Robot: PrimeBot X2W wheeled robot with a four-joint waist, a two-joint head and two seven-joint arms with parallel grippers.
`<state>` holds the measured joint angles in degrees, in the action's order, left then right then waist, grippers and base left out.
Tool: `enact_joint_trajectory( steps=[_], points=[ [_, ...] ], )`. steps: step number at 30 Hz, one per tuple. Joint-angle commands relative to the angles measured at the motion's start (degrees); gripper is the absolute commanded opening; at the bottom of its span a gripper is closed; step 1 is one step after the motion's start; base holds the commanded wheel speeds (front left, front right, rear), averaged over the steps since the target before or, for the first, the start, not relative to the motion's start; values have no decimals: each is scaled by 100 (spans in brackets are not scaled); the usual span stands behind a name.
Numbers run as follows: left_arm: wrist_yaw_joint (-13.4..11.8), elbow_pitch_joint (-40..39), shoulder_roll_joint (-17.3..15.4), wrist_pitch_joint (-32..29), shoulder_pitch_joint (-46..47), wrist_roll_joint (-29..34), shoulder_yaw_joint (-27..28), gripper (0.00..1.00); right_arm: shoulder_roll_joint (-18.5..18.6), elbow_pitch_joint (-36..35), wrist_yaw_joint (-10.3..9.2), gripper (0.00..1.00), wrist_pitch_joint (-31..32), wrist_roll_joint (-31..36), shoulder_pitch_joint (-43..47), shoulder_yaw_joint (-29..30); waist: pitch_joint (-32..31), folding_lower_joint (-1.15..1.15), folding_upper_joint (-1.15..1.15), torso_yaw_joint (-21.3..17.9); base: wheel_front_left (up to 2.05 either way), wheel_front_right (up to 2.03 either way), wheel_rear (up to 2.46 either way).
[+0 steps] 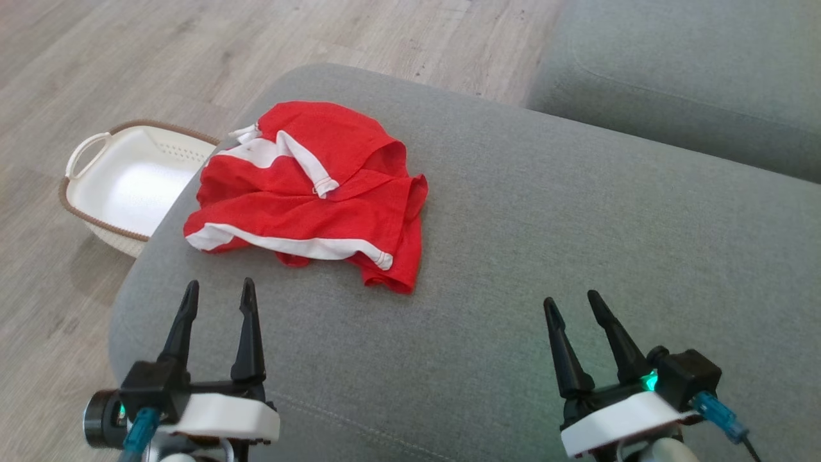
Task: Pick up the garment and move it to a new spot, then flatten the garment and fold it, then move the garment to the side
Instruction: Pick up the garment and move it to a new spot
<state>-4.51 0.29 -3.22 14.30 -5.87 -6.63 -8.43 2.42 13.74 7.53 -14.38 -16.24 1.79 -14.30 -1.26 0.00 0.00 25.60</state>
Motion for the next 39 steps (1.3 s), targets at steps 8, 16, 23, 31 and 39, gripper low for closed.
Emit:
enact_joint_trajectory(
  steps=[8,16,23,31,39],
  points=[
    [88,-107,12,70,541,244,392,100,45,-183,-4,100,-62,118,-413,-5,493,0,0,-387,0,0,0],
    [652,336,-403,70,1774,211,717,100,45,-410,-4,100,-62,494,-759,336,1362,0,0,-792,0,0,0],
    [1124,1770,-1075,-487,3390,-85,532,100,45,-638,-4,100,-36,729,-1035,743,1981,0,0,-1047,0,0,0],
    [1197,3173,-1850,-1836,4854,-843,-327,100,45,-932,-4,100,96,867,-1115,1029,2424,0,0,-1217,0,0,0],
    [1198,4158,-2198,-2407,5532,-1536,-983,100,45,-1173,-4,100,246,998,-1007,1063,2643,0,0,-1275,0,0,0]
  ],
)
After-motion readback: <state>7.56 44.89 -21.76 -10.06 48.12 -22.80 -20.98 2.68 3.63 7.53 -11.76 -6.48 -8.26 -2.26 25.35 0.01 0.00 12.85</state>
